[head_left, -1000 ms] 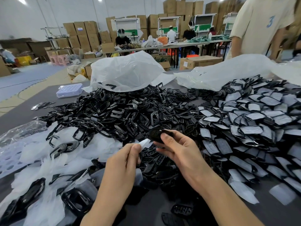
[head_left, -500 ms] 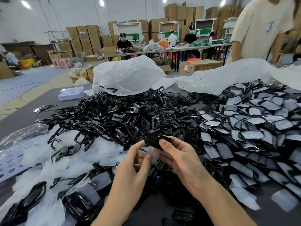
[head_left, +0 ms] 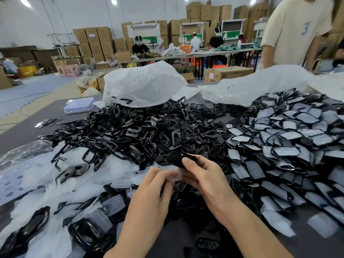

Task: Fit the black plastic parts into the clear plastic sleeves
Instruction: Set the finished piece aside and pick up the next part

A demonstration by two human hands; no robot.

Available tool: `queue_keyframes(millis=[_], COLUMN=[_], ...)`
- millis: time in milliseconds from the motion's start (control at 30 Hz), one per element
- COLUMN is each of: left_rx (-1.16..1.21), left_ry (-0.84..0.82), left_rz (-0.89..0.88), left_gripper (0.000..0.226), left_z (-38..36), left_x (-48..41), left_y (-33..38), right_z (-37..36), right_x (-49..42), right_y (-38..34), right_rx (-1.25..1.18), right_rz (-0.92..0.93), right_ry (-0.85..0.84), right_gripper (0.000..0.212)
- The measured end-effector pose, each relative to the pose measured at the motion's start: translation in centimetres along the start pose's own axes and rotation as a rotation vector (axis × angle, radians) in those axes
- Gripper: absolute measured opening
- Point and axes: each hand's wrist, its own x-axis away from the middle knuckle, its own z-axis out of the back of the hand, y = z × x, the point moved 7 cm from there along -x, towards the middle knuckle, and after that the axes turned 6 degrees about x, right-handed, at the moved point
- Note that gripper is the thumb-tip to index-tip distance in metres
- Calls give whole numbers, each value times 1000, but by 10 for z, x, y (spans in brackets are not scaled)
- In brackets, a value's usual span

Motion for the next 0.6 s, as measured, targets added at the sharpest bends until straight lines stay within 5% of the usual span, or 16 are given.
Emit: queue_keyframes(millis=[200, 367, 600], left_rx=[185, 485, 575], left_ry=[84, 103, 254], left_rz=[77, 319, 392], left_gripper=[18, 12, 15], left_z=[8, 2, 11], left_x=[-3, 0, 1], left_y=[3, -9, -20], right_z=[12, 2, -9], right_x=[-1, 2, 6], right_y=[0, 2, 3], right_rx=[48, 152, 124], right_rz=[16, 16, 18], right_ry=[118, 42, -84], right_gripper=[12, 11, 14])
